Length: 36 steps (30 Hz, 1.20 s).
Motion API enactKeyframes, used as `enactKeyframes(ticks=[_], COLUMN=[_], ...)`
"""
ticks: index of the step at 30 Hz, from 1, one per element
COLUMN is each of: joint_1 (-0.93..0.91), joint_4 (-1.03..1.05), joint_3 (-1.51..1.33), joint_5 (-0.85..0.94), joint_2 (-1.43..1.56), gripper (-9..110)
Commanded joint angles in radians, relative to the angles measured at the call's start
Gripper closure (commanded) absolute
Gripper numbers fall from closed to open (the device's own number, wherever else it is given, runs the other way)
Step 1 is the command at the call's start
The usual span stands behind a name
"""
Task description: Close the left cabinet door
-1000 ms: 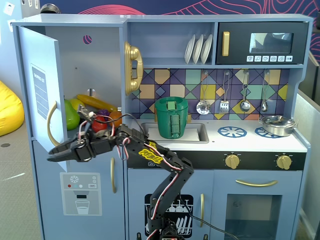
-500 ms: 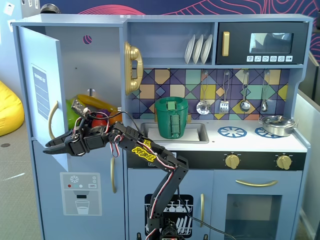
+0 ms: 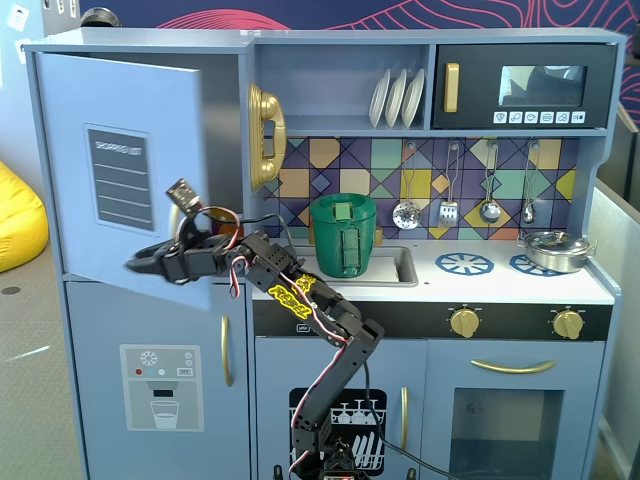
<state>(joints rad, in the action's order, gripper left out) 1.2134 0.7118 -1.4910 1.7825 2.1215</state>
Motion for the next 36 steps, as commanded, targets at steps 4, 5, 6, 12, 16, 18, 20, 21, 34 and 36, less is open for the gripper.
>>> enactKeyframes(ticks=[4,5,6,12,16,18,20,21,34,36], joint_1=[-0.285,-0.330,-0.367,-0.517,-0.499,-0.456,-0.391,-0.354,-0.606,-0.741], joint_4=[-0.046,-0.058,-0.077,-0.199,-0.176,-0.129,-0.028,0.028,0.387,0.466], joint_3=[0.002,0.002,0.002,0.002,-0.017,-0.048,-0.086,-0.109,-0.796,-0.900], joint_5=[-0.025,-0.026,-0.026,-0.037,-0.060,-0.071,-0.080,-0.074,-0.192,-0.179], joint_2=[0.040,0.031,0.020,-0.044,-0.021,0.021,0.091,0.127,0.770,0.853], gripper=[102,102,102,102,102,102,102,102,102,102])
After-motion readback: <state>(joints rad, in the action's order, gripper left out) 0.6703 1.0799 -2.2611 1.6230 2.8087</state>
